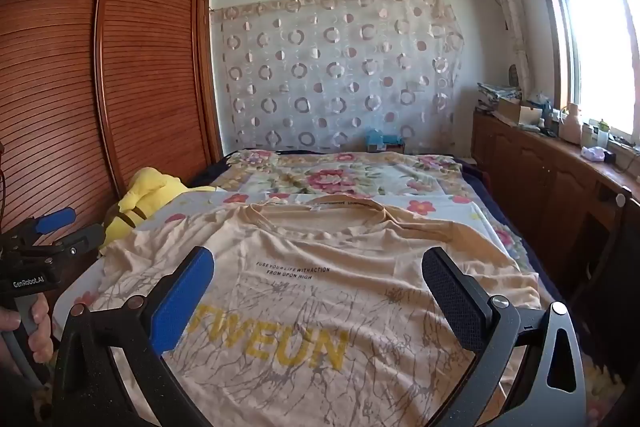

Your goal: Fold small clothes

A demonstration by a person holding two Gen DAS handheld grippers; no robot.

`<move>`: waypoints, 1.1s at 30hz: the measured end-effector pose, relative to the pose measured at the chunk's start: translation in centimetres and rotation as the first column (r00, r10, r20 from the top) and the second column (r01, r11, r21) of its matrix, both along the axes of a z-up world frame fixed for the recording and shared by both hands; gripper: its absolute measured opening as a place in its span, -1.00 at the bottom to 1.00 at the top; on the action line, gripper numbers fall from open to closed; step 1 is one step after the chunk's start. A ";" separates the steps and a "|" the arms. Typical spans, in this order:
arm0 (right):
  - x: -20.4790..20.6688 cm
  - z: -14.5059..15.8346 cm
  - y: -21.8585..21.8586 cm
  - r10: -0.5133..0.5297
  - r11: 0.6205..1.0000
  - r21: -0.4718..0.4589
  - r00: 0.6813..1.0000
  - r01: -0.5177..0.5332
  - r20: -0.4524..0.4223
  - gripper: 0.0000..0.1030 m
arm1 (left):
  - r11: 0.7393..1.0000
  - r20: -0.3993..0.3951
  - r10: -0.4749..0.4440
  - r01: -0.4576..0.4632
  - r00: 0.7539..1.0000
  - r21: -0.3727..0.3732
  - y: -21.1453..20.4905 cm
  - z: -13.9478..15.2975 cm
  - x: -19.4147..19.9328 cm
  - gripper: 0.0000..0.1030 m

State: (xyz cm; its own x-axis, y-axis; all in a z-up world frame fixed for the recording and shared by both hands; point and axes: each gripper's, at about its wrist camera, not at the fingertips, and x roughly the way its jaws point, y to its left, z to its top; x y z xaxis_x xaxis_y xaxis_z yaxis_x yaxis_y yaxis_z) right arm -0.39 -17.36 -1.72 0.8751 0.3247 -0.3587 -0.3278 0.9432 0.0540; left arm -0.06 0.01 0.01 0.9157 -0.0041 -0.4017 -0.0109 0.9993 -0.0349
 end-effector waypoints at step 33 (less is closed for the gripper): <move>-0.2 -0.1 -0.1 -0.004 1.000 0.011 1.000 0.004 0.002 1.00 | 1.000 -0.008 0.001 -0.001 1.000 0.011 0.3 -0.1 0.3 1.00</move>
State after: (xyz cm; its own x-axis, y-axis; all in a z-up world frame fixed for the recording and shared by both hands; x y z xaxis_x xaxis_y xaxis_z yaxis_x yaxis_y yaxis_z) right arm -0.58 -17.47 -1.80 0.8772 0.3250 -0.3535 -0.3242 0.9439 0.0633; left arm 0.22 0.32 -0.05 0.9123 0.0010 -0.4095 -0.0117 0.9996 -0.0238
